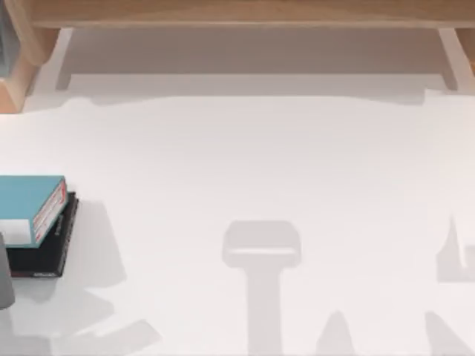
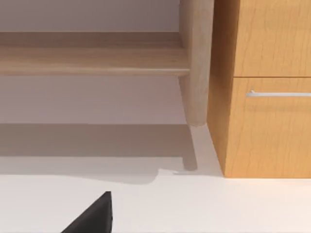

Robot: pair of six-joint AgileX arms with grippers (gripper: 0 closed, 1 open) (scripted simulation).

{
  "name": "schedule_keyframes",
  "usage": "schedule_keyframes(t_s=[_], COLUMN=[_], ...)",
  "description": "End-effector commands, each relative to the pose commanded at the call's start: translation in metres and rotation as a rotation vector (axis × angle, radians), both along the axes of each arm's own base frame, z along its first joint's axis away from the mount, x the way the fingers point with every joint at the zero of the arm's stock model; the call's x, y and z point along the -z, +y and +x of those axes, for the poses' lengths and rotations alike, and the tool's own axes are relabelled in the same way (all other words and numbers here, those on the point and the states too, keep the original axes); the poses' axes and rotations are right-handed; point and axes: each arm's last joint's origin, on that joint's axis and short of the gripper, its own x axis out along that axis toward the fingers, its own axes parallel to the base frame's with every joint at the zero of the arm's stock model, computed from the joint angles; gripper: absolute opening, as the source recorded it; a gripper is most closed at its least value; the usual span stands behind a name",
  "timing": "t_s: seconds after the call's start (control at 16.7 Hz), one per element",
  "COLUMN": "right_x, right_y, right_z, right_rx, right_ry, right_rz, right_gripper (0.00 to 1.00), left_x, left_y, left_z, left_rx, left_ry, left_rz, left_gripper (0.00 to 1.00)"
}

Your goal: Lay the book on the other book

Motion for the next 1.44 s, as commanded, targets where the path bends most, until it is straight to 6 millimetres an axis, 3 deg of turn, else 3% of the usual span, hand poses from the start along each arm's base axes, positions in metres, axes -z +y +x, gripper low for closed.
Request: schedule_keyframes(t_s=[0.3, 1.08, 1.44], right_x=[0.0000, 0.0000, 0.0000], right_y=[0.0000, 0.0000, 0.0000], right_z=[0.0000, 0.0000, 0.0000], right_rx=[0.000, 0.000, 0.000], right_ry=[0.000, 0.000, 0.000], right_rz=[0.000, 0.000, 0.000], right_gripper=[1.00, 1.00, 1.00], left_x=[0.0006, 0.0006, 0.0006], left_y=[-0.0001, -0.0001, -0.0001], left_z=[0.0009, 0.0009, 0.0009], left_rx=[0.000, 0.000, 0.000], left_ry=[0.001, 0.001, 0.001], left_rz=[0.000, 0.000, 0.000], left_gripper=[0.00, 0.98, 1.00])
